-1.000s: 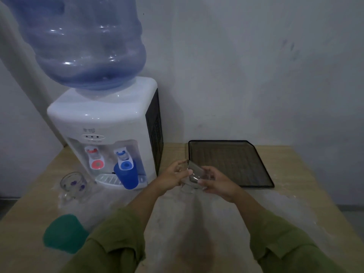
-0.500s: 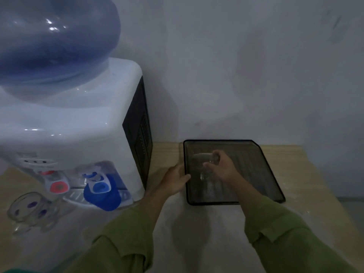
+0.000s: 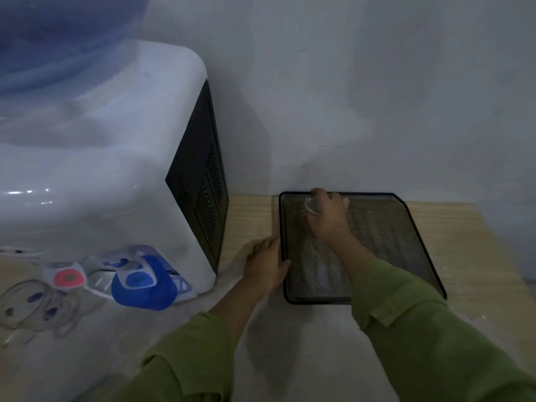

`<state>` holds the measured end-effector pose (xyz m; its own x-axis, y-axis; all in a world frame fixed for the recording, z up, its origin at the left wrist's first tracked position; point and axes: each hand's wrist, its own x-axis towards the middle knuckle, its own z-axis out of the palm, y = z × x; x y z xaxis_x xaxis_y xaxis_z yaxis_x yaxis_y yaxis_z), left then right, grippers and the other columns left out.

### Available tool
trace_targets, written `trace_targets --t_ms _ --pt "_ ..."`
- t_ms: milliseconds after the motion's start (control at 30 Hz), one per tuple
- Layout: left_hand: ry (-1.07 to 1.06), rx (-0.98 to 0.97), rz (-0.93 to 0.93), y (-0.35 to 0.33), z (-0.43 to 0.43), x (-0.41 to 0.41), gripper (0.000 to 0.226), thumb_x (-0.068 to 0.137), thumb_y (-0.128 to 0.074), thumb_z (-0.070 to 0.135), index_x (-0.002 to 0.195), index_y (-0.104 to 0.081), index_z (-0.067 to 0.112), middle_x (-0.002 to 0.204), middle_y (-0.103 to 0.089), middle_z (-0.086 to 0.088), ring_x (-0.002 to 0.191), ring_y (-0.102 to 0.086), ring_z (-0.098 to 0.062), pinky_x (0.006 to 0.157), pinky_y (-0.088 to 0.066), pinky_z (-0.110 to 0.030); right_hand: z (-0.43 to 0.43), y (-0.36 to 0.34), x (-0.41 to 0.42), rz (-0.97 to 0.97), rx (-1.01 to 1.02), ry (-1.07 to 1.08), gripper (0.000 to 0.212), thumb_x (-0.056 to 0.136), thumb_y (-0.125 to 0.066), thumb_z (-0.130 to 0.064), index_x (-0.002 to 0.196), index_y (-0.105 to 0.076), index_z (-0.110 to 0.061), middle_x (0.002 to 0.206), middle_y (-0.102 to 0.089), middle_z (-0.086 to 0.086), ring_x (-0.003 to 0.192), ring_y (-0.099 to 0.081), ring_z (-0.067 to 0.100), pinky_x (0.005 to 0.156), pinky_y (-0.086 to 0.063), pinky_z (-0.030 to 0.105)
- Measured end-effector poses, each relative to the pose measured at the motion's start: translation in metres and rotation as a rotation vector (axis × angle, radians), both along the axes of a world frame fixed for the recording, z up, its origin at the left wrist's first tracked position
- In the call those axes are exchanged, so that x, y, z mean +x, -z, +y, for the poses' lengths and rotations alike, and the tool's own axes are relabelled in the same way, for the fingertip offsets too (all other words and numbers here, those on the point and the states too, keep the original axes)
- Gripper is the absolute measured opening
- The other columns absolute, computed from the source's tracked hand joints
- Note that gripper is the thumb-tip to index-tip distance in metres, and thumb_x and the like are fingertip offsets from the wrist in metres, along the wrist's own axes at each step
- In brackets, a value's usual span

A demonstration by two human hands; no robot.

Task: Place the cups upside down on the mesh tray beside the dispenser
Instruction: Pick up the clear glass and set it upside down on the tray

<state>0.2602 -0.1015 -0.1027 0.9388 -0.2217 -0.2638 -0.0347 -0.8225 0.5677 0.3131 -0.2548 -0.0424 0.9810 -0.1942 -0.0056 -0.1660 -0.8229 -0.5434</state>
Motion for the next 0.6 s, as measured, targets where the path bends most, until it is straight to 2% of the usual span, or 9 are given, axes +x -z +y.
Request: trace_targets --t_ms 267,433,600 --pt "0.008 0.041 -0.023 -0.001 -0.002 -0.001 0.062 0.09 -0.051 0.034 0.144 -0.03 0.014 0.148 -0.038 -0.01 0.133 -0.036 -0.032 0.109 -0.036 -0.045 0.004 0.002 0.0 -0.01 0.018 0.023 0.058 0.084 -0.065 -0.014 0.137 -0.042 -0.015 0.131 -0.042 0.026 0.12 -0.031 0.039 0.099 -0.036 0.04" --pt "0.006 -0.05 0.017 -0.005 0.0 -0.007 0.061 0.087 -0.054 0.031 0.143 -0.032 0.018 0.145 -0.042 -0.011 0.13 -0.039 -0.032 0.108 -0.036 -0.045 0.001 -0.002 -0.014 0.03 0.042 -0.015 0.063 0.085 -0.062 -0.01 0.142 -0.035 -0.013 0.139 -0.033 0.025 0.127 -0.028 0.039 0.105 -0.034 0.043" --pt "-0.034 -0.109 0.038 -0.011 0.002 -0.025 0.063 0.084 -0.059 0.027 0.141 -0.035 0.019 0.14 -0.047 -0.012 0.129 -0.043 -0.031 0.108 -0.038 -0.044 0.006 -0.001 -0.045 0.063 0.018 0.034 0.069 0.084 -0.064 -0.019 0.143 -0.03 -0.012 0.144 -0.03 0.024 0.131 -0.027 0.039 0.108 -0.032 0.045"
